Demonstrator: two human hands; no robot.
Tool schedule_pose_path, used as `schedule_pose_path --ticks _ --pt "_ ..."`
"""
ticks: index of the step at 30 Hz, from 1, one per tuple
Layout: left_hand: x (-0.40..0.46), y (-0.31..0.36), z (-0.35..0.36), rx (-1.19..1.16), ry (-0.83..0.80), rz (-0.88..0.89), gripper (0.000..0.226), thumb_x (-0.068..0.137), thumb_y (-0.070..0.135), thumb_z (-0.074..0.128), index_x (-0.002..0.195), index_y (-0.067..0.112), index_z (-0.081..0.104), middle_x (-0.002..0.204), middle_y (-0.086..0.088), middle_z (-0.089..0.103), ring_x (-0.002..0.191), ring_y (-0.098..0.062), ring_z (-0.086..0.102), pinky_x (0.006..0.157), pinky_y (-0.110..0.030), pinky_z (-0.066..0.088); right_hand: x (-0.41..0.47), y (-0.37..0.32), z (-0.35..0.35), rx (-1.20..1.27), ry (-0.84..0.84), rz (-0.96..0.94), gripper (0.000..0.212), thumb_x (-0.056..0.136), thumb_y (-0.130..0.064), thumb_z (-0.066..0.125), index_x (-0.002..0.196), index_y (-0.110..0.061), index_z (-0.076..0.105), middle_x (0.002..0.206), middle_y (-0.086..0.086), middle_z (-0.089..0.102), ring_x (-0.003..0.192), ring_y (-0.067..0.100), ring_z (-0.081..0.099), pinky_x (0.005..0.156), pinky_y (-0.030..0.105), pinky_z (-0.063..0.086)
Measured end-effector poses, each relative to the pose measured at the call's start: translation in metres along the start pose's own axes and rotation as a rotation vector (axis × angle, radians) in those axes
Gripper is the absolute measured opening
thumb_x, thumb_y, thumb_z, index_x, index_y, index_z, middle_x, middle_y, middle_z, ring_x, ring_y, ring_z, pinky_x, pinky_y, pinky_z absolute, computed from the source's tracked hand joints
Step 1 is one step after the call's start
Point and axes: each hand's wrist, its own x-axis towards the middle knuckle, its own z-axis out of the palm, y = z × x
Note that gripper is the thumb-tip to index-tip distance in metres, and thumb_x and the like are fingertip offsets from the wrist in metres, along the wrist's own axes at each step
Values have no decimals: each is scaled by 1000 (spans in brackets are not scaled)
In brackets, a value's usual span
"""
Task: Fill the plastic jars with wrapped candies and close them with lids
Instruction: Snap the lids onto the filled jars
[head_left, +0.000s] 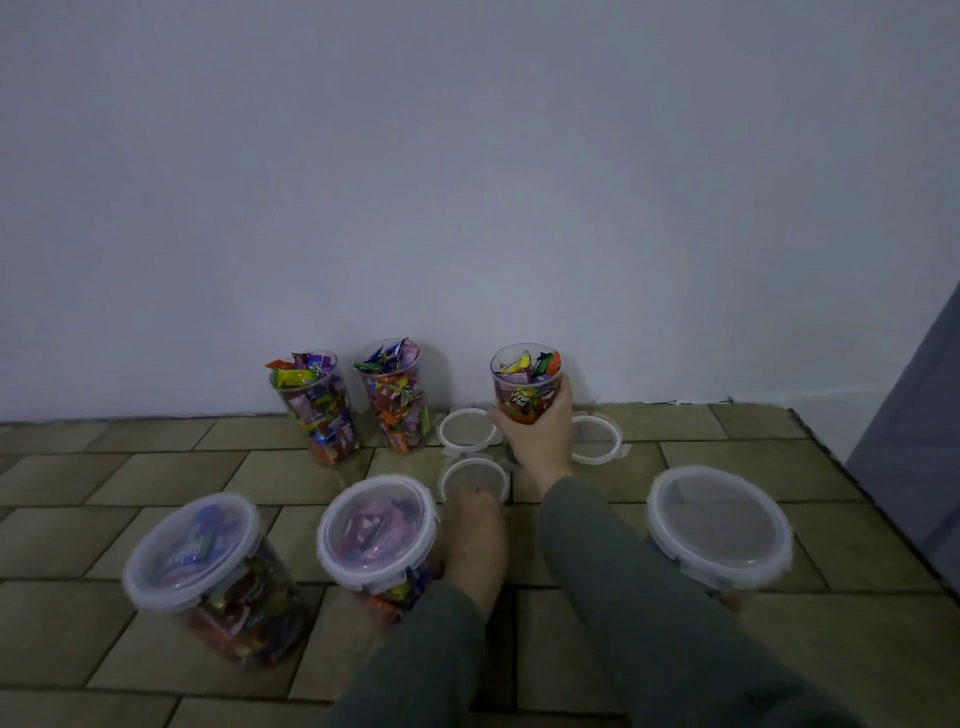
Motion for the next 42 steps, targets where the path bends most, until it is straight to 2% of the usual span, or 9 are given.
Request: schedule_pose_path --ticks 3,7,9,20,23,28,33,37,42 --pt "0 -2 -3 84 -14 -6 32 102 28 37 111 9 62 102 -7 61 83 -19 56 62 -29 36 7 8 1 -12 -10 -37 99 68 -23 86 147 -15 27 141 3 43 129 16 44 104 27 42" --pt "-12 4 -7 204 30 126 30 100 11 37 128 8 48 131 -14 48 119 -27 47 96 -32 39 6 14 -6 -67 -36 -73 97 68 -28 87 145 -15 29 139 4 43 128 16 44 105 33 44" --pt "-16 7 -14 273 99 157 32 99 10 30 127 9 45 129 -15 48 119 -30 45 101 -37 36 4 15 -14 -105 -47 -81 97 66 -27 87 143 -15 31 137 4 44 126 16 45 105 33 44" --pt "-72 69 -100 294 323 539 22 81 19 47 94 13 63 90 -9 58 80 -29 59 69 -36 42 -52 13 -68 -180 -47 -120 76 62 -36 84 123 -22 41 118 2 50 107 18 55 90 34 51" --pt "-70 73 -114 51 160 595 20 91 13 47 110 10 54 103 -9 48 97 -31 50 73 -33 30 -73 12 -78 -205 -119 -113 74 52 -51 81 113 -37 43 108 -10 57 99 14 59 87 40 53" --pt "-56 76 -111 -162 -67 476 16 100 26 43 96 14 53 101 -10 59 97 -29 56 76 -32 39 -116 11 -87 -104 -261 -83 90 46 -65 83 122 -36 45 118 -14 59 110 4 57 95 34 51" --pt "-48 73 -105 -61 7 375 31 100 32 42 116 14 60 118 -14 55 113 -31 50 98 -37 38 -135 6 -91 -124 -296 -122 86 52 -57 84 127 -42 45 123 -19 57 117 0 53 101 32 48" --pt "-52 70 -99 -206 -80 282 33 101 37 42 112 12 59 107 -6 62 98 -23 55 77 -28 37 -140 4 -91 -152 -258 -92 98 46 -56 84 130 -41 36 127 -15 50 121 6 49 102 34 47" --pt "-53 67 -97 -192 -24 243 31 101 37 42 104 13 61 99 -7 68 87 -22 56 73 -27 37 -139 6 -90 -207 -240 -95 99 45 -60 85 128 -43 33 127 -13 47 118 6 50 99 36 49"
